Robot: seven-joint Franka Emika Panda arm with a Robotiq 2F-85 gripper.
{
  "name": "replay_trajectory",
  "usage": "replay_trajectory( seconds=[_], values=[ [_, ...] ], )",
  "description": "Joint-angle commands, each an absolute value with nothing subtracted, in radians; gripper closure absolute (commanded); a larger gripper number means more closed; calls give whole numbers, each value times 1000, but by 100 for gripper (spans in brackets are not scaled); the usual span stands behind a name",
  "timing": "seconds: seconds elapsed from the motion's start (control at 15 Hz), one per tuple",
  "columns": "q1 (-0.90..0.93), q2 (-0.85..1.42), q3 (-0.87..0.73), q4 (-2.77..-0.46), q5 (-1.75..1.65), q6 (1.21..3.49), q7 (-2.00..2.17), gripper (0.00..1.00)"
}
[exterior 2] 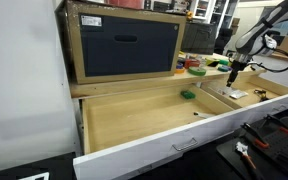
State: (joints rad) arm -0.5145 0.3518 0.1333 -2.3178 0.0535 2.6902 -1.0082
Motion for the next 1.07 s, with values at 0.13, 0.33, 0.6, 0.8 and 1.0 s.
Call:
replay_trajectory(
  seconds=[0.13,0.33,0.6,0.8,1.0],
  values=[
    [-436,392,74,-2285,45,2709,-1169,0],
    [-420,422,71,-2268,42,2717,-1225,0],
    [-405,465,65,-2233,33,2712,-1257,0],
    [-418,466,70,-2245,23,2712,-1320,0],
    [-430,458,81,-2258,27,2714,-1401,0]
  ],
)
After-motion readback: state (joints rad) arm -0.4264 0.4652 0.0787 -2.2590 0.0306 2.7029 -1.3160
